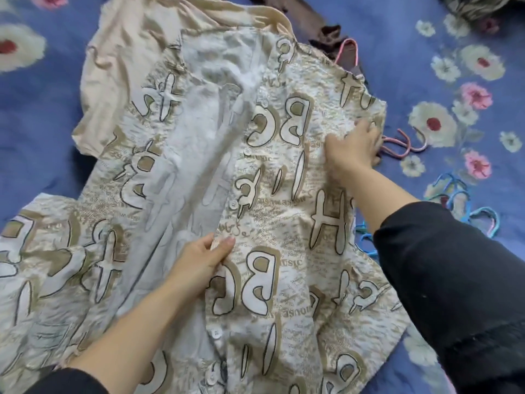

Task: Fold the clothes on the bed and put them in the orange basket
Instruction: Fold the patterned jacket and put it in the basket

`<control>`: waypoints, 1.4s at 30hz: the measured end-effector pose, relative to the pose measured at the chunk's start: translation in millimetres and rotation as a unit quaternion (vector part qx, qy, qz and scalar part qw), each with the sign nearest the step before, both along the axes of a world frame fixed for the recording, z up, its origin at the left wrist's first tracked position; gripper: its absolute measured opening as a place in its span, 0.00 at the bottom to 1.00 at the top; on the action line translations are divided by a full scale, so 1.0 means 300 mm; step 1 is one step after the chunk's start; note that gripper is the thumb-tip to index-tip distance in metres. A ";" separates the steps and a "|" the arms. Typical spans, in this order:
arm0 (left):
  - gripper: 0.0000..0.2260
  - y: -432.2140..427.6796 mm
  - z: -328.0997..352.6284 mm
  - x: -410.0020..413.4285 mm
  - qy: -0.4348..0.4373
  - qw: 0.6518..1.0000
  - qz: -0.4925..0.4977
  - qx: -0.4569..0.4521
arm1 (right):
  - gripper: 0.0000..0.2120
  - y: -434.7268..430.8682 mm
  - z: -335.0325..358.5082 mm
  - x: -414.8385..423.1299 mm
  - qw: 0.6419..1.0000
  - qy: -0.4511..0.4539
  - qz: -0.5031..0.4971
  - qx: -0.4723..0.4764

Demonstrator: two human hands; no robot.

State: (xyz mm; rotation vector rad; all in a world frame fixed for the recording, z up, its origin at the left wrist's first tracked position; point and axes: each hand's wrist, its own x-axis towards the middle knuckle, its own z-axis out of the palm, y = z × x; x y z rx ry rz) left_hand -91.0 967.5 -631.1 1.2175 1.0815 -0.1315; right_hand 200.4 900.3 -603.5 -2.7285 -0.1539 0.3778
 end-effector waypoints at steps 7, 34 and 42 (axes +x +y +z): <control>0.11 0.051 -0.013 0.082 -0.059 0.998 0.023 0.016 | 0.30 -0.072 -0.083 0.159 0.975 0.040 -0.218 0.030; 0.21 -0.141 0.074 -0.463 0.171 0.943 -0.278 -0.065 | 0.17 -0.740 0.006 -0.634 0.964 -0.014 -0.260 0.058; 0.11 -0.264 0.084 -0.460 0.171 0.968 -0.174 0.049 | 0.17 -0.792 -0.017 -0.698 0.872 0.012 -0.396 0.288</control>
